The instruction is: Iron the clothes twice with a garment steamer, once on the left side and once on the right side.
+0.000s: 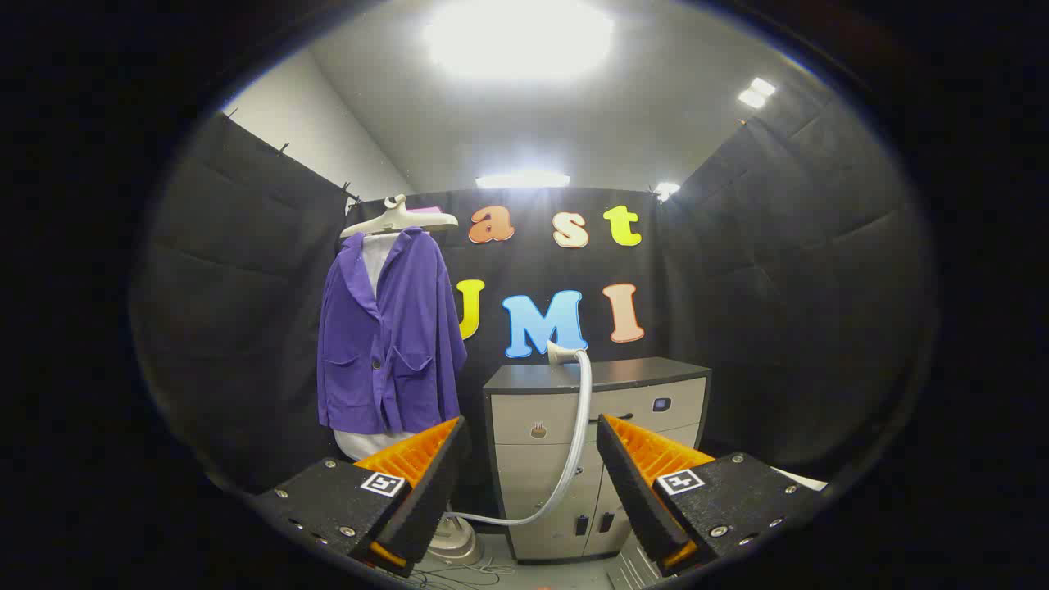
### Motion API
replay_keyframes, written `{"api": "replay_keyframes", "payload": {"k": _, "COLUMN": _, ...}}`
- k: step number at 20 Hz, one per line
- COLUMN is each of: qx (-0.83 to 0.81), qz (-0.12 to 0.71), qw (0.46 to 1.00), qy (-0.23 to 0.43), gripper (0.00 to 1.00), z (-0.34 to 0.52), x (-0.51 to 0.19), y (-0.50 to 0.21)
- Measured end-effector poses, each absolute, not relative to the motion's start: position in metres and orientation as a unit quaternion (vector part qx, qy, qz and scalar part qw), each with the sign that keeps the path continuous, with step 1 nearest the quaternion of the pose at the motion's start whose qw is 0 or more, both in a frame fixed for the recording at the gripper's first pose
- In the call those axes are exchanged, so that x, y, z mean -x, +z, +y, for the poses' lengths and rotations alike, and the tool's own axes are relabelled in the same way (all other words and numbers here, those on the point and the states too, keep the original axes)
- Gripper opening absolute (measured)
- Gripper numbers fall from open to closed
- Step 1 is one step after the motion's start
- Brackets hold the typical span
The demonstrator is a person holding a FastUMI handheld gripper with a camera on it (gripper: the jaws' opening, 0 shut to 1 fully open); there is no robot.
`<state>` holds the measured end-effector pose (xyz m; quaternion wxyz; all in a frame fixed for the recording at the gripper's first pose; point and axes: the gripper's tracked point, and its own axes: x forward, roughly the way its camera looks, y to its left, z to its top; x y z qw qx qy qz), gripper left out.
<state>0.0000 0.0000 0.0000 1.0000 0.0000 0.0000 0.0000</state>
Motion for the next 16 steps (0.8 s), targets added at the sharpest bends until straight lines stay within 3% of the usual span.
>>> {"api": "replay_keyframes", "payload": {"k": 16, "qx": 0.001, "qz": 0.005, "qw": 1.000, "qy": 0.002, "gripper": 0.95, "z": 0.0100, "x": -0.0030, "y": -0.0029}}
